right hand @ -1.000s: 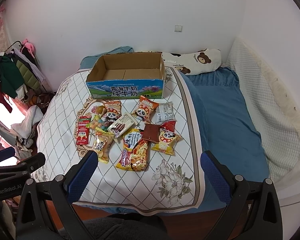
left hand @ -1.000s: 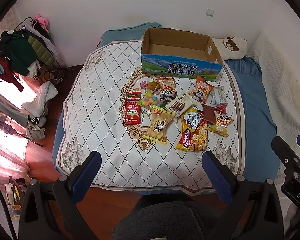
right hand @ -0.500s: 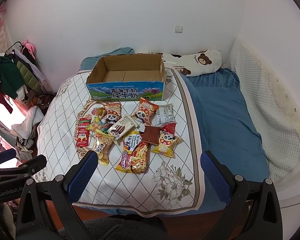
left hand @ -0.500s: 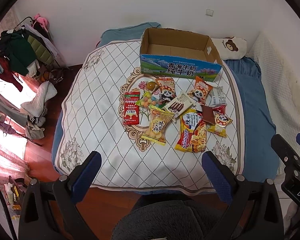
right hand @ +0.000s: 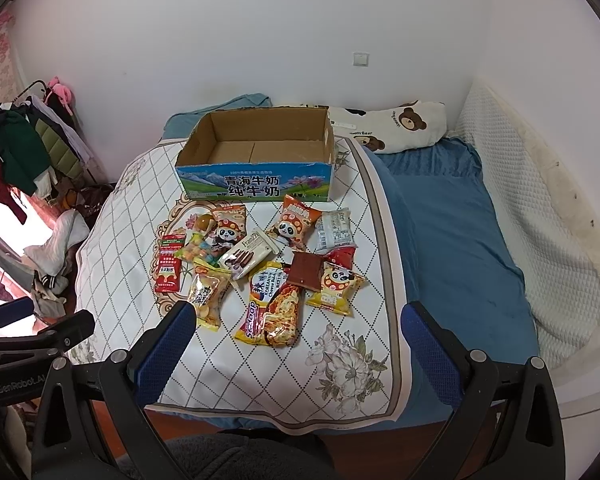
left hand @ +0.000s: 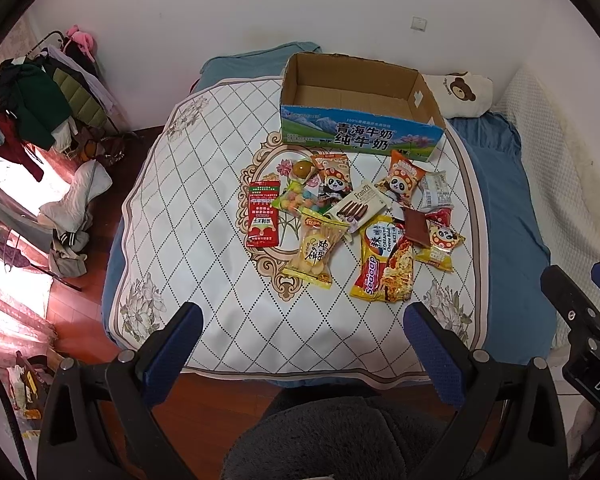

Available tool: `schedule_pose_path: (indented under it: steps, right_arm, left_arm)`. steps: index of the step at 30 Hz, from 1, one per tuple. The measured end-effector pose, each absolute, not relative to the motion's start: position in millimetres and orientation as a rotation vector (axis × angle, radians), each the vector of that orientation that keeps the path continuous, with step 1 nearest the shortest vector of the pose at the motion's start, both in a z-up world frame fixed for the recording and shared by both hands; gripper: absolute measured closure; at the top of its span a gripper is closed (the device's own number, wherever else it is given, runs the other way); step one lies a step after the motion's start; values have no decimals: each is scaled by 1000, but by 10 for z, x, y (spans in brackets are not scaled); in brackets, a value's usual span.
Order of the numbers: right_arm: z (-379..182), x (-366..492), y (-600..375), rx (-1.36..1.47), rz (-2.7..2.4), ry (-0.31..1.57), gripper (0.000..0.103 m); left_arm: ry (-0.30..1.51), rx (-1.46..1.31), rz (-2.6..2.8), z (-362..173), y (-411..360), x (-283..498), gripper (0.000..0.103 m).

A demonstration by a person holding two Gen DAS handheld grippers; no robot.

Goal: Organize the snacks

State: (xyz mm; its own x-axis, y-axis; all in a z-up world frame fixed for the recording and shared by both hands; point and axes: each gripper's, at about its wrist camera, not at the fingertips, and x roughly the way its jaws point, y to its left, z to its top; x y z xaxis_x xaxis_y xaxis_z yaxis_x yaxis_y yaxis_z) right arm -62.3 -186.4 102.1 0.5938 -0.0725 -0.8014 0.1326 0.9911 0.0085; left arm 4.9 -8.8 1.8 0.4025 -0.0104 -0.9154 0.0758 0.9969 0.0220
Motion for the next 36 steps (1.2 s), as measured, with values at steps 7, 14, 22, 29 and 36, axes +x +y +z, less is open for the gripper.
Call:
schedule_pose_path:
  steps: [7, 14, 22, 29, 36]
  right_arm:
    - [1033, -620, -1833, 70, -119, 924, 0]
    - [1038, -621, -1827, 71, -118, 924, 0]
    - [1052, -607, -1816, 72, -117, 923, 0]
    - [1048, -581, -1804, 83, -113, 929, 0]
    - [985, -549, -1803, 95, -104, 942, 0]
  left_arm:
    - [1145, 59, -59, 25, -32, 42, 0]
    - [1146, 57, -72, 45, -4, 46, 0]
    - [1140, 52, -71, 69, 27, 55, 0]
    - [1148, 49, -71, 77, 47, 70, 0]
    - [1160, 44, -61, -22, 43, 135, 0]
